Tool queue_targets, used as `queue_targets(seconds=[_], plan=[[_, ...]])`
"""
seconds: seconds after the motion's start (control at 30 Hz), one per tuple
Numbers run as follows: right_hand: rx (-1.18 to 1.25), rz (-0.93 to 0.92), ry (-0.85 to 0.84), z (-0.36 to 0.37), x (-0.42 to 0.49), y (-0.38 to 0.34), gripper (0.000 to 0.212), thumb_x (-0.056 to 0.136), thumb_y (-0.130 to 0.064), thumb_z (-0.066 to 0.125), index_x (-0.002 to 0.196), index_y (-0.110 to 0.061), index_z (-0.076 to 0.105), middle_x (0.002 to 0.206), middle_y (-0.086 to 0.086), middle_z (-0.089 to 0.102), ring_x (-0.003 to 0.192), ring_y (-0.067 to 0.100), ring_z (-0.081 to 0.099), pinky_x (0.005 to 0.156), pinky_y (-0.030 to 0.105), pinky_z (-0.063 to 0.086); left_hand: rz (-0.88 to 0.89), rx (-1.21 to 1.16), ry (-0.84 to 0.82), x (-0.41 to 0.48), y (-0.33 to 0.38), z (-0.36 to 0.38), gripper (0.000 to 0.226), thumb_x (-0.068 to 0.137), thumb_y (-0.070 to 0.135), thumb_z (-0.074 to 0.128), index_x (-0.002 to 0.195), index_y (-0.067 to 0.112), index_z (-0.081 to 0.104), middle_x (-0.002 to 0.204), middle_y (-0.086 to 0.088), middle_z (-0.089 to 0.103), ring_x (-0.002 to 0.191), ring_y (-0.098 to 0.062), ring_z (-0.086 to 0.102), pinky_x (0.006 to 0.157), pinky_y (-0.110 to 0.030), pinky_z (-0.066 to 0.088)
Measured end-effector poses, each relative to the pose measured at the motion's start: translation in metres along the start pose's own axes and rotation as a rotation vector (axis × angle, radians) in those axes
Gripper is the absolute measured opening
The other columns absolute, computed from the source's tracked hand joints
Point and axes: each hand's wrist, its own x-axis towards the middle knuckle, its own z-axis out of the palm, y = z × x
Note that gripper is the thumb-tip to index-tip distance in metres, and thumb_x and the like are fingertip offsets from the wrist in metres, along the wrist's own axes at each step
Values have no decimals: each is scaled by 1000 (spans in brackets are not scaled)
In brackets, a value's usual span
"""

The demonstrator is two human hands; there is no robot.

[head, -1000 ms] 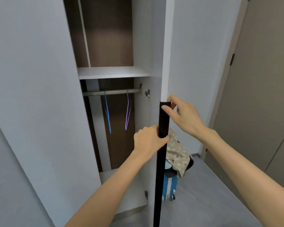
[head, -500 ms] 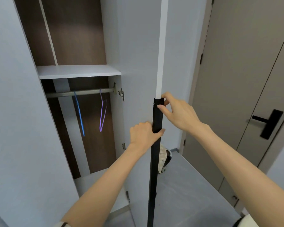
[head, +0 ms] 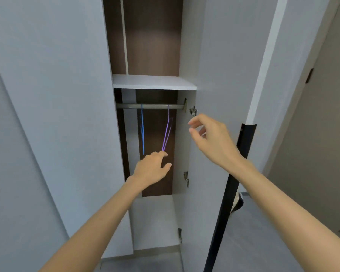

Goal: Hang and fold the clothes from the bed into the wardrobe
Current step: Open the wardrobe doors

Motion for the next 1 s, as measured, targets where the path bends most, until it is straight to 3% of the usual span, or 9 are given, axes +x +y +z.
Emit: queue_targets(seconds=[0.1, 0.27, 0.37, 0.5, 0.63, 0.73, 0.83, 0.9, 1.0], plan=[[52, -11, -50, 47, 31, -14, 19, 96, -26, 54, 115, -23, 59, 105, -10, 64, 82, 5, 59, 74, 23, 51, -132, 10, 134, 0, -46, -16, 54, 95, 44, 49, 142, 22, 37, 145, -3, 43, 126, -21, 48, 96, -36, 46], [129, -42, -104, 121, 82, -30, 22, 95, -27, 55, 117, -25, 58, 109, -12, 63, 88, 5, 59, 77, 25, 50, -282, 38, 316, 17, -108, -48, 72, 96, 43, 49, 153, 21, 10, 159, -9, 12, 145, -28, 17, 111, -41, 30], [155, -57, -124, 171, 124, -39, 26, 95, -28, 56, 121, -25, 56, 115, -11, 62, 93, 3, 57, 76, 19, 44, -341, 42, 372, 44, -148, -65, 83, 94, 46, 49, 153, 21, -5, 160, -8, -8, 147, -33, -2, 117, -47, 20], [229, -45, -118, 229, 187, -48, 39, 95, -26, 56, 133, -20, 51, 131, -4, 56, 112, 8, 54, 88, 19, 43, -349, 79, 434, 95, -193, -75, 100, 90, 56, 50, 143, 23, -28, 156, -9, -26, 144, -34, -19, 118, -52, 7], [329, -21, -54, 265, 252, -59, 51, 97, -25, 55, 144, -15, 38, 146, 2, 43, 132, 14, 42, 108, 27, 36, -329, 93, 487, 152, -226, -76, 112, 83, 67, 52, 139, 24, -34, 153, -9, -34, 141, -34, -28, 114, -59, -2], [307, -20, 0, 280, 296, -62, 54, 99, -27, 52, 148, -14, 32, 151, 1, 38, 137, 13, 36, 105, 18, 25, -319, 134, 532, 190, -239, -74, 122, 74, 73, 57, 145, 22, -28, 154, -12, -31, 141, -36, -27, 112, -62, -7], [343, -78, 1, 289, 327, -67, 44, 99, -23, 52, 141, -12, 45, 139, -3, 52, 126, 8, 48, 98, 8, 31, -307, 147, 613, 214, -244, -68, 130, 66, 73, 64, 150, 16, -17, 156, -17, -21, 143, -44, -16, 110, -68, -2], [426, -54, -5, 292, 340, -69, 37, 97, -22, 56, 132, -11, 53, 119, -11, 59, 103, -3, 57, 83, -1, 39, -327, 163, 657, 223, -247, -63, 132, 63, 70, 68, 151, 14, -13, 156, -19, -16, 143, -47, -7, 108, -71, 6], [481, -9, -8, 293, 350, -66, 34, 93, -25, 61, 124, -12, 58, 99, -19, 60, 82, -14, 58, 69, 0, 44, -345, 174, 698, 230, -252, -57, 131, 63, 63, 72, 152, 16, -13, 158, -18, -13, 143, -47, -6, 109, -70, 7]])
